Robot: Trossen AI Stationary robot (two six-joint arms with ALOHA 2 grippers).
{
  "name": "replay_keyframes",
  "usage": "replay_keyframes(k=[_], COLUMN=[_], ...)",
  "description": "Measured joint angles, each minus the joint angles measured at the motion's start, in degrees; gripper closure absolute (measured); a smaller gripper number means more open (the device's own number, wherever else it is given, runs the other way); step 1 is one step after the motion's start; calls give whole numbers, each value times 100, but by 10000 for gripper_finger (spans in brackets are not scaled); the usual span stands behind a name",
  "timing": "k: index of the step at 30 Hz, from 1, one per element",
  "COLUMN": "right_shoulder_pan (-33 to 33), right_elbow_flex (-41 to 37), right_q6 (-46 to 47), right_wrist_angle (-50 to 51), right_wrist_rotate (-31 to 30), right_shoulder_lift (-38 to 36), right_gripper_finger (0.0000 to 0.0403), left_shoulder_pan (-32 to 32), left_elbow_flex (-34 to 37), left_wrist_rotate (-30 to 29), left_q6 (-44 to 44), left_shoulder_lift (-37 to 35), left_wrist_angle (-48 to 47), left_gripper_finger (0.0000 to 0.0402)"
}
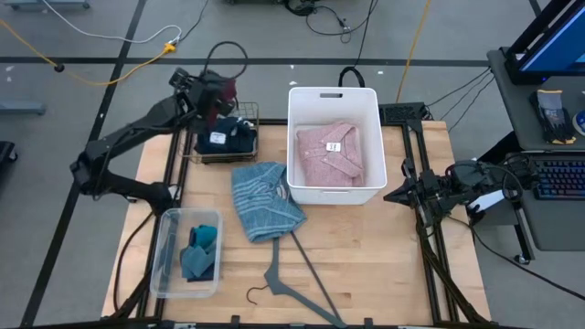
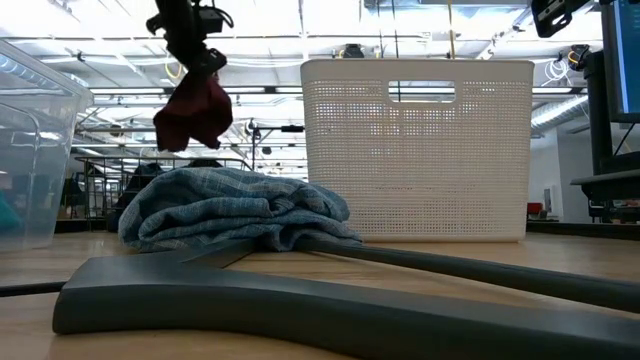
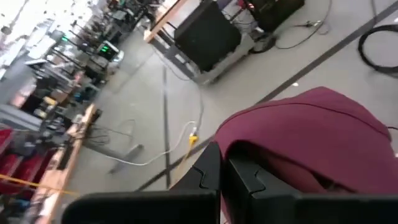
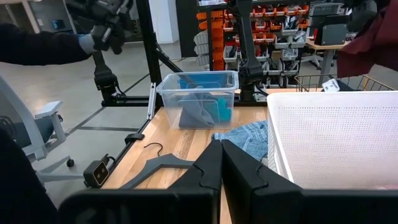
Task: Pick & Place Cloths
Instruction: Put the red underwear into the brown basket
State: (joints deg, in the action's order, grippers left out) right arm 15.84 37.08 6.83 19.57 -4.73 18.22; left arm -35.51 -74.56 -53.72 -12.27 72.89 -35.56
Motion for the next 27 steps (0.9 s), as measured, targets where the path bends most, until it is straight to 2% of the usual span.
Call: replay_keyframes(k=[6, 11, 20, 23, 27], right_shoulder_pan=[0, 0, 0, 0, 0], right_elbow_flex=[0, 0, 0, 0, 0], right_q6=[0, 0, -2, -1, 0], right_wrist_angle=[2, 2, 2, 3, 2], right_wrist_rotate=[0, 0, 0, 0, 0], right_shoulder_lift=[0, 0, 0, 0, 0], right_gripper_finger=[403, 403, 403, 403, 403], left_shoulder_pan=[-194, -103, 79, 76, 11], left_elbow_flex=[44, 453, 1781, 2021, 2165], left_wrist_rotate=[1021, 1859, 2575, 2819, 3454], left_q6=[305, 793, 1121, 1325, 1420], left_shoulder_lift=[-12, -16, -12, -12, -12], left_wrist_angle=[-271, -789, -718, -717, -757], left_gripper_finger=[401, 401, 401, 401, 401])
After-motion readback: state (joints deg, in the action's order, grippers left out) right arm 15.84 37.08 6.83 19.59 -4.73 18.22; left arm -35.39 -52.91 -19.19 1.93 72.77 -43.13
